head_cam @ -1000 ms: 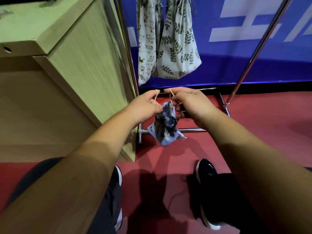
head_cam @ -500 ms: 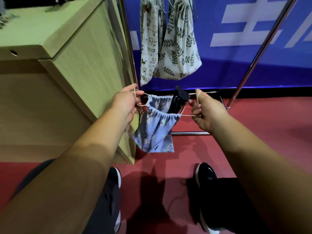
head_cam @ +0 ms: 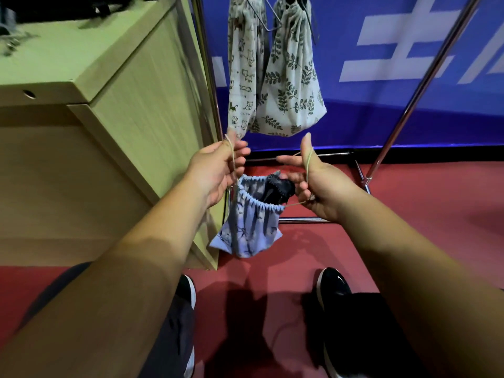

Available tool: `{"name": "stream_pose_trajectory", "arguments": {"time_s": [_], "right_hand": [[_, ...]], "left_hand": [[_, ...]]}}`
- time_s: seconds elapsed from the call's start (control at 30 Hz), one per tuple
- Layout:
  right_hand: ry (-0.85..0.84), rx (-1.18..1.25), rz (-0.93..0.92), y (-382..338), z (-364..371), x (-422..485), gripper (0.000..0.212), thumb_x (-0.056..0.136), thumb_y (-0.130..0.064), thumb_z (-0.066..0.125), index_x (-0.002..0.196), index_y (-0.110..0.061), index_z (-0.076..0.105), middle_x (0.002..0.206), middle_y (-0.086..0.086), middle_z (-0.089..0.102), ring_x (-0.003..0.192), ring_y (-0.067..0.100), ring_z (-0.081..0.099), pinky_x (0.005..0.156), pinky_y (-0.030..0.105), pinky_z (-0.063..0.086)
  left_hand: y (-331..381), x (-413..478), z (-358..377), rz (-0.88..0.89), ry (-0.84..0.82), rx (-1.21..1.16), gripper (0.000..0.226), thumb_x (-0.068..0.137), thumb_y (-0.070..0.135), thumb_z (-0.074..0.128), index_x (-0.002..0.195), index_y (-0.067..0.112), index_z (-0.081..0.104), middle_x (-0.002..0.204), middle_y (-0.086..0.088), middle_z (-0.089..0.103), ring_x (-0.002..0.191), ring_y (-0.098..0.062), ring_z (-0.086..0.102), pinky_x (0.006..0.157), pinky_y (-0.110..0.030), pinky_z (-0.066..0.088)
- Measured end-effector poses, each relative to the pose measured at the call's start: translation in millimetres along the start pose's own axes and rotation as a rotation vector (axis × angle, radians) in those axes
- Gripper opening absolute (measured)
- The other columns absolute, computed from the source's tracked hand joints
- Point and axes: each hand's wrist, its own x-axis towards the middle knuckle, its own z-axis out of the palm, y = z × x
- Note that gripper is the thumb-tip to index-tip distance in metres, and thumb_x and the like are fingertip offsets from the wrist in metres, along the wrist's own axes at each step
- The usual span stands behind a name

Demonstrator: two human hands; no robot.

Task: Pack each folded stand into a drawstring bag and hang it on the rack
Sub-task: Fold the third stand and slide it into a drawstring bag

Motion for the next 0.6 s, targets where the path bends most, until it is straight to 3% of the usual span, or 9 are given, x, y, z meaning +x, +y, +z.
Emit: {"name": "stream_pose_trajectory", "arguments": {"time_s": [0.07,0.17,0.3,0.4,0.43,0.47,0.5,0.53,0.6], "right_hand": [[-0.060,0.026,0.012,-0.1,1.6,-0.6,0.086,0.089,-0.091,0.038,0.127,-0.023,0.075,0.100,0.003,0.067,0.046,0.003,0.027,0.035,0.012,0.027],[-0.096,0.034,0.037,-3.9,0.4,-3.2,0.089,0.090,-0.090,0.035,0.130,-0.021,0.074,0.105,0.000,0.072,0.042,0.002,0.024,0.033,0.010,0.025],[-0.070,0.103,0.079,-1.8,-0.9,-0.2,0.091,0.089,-0.092,0.035,0.133,-0.022,0.072,0.091,-0.003,0.070,0.038,0.001,0.026,0.031,0.011,0.023],[0.019,0.230,0.104,0.7,-2.9,3.6,0.092,0.089,-0.091,0.037,0.136,-0.019,0.070,0.121,-0.022,0.067,0.036,0.002,0.025,0.031,0.010,0.024],[0.055,0.283,0.120,0.2,-4.5,3.7,0.091,0.092,-0.089,0.036,0.136,-0.017,0.069,0.108,-0.025,0.072,0.034,0.002,0.025,0.031,0.010,0.023],[0.094,0.326,0.141,-0.7,-6.1,3.8,0.089,0.094,-0.086,0.035,0.135,-0.015,0.069,0.078,-0.025,0.069,0.032,0.002,0.025,0.032,0.009,0.023],[0.131,0.356,0.153,-2.3,-6.9,2.8,0.088,0.095,-0.085,0.034,0.133,-0.013,0.069,0.055,-0.021,0.055,0.030,0.002,0.025,0.033,0.008,0.022],[0.159,0.379,0.152,-3.2,-7.2,2.4,0.088,0.096,-0.085,0.033,0.131,-0.012,0.068,0.046,-0.015,0.044,0.029,0.002,0.025,0.033,0.008,0.022],[0.215,0.408,0.123,-1.3,-11.5,7.0,0.090,0.097,-0.085,0.033,0.134,-0.010,0.064,0.049,-0.011,0.054,0.031,0.001,0.026,0.033,0.010,0.022]], "left_hand": [[-0.2,3.7,1.5,-0.020,0.067,0.036,0.057,0.094,0.070,0.061,0.094,0.013,0.066,0.075,-0.001,0.066,0.059,-0.009,0.061,0.060,-0.026,0.059],[4.5,6.9,2.2,-0.056,0.122,0.058,0.072,0.084,0.089,0.050,0.093,0.018,0.059,0.073,0.002,0.052,0.062,-0.013,0.054,0.059,-0.029,0.055],[12.9,4.2,4.1,-0.022,0.161,0.046,0.081,0.095,0.085,0.030,0.090,0.016,0.071,0.078,0.000,0.065,0.068,-0.013,0.056,0.064,-0.029,0.048],[19.5,1.6,3.4,-0.045,0.169,-0.048,0.079,0.093,0.088,0.027,0.065,0.021,0.057,0.062,-0.001,0.060,0.066,-0.017,0.060,0.062,-0.029,0.047],[21.9,-0.9,3.7,-0.056,0.170,-0.076,0.078,0.091,0.090,0.030,0.060,0.022,0.051,0.057,0.000,0.053,0.061,-0.017,0.058,0.061,-0.030,0.046],[23.4,-3.1,4.0,-0.057,0.170,-0.093,0.077,0.090,0.090,0.033,0.056,0.023,0.047,0.053,0.001,0.045,0.055,-0.016,0.054,0.060,-0.031,0.045],[24.4,-5.2,3.8,-0.048,0.166,-0.108,0.075,0.090,0.089,0.037,0.055,0.023,0.045,0.052,0.002,0.038,0.049,-0.015,0.048,0.060,-0.032,0.043],[24.8,-6.7,3.2,-0.031,0.161,-0.123,0.072,0.090,0.088,0.041,0.058,0.024,0.047,0.051,0.004,0.033,0.044,-0.014,0.041,0.059,-0.031,0.041],[26.3,-8.8,0.8,-0.001,0.152,-0.122,0.067,0.088,0.088,0.047,0.065,0.026,0.050,0.051,0.006,0.030,0.043,-0.012,0.031,0.054,-0.029,0.035]]}}
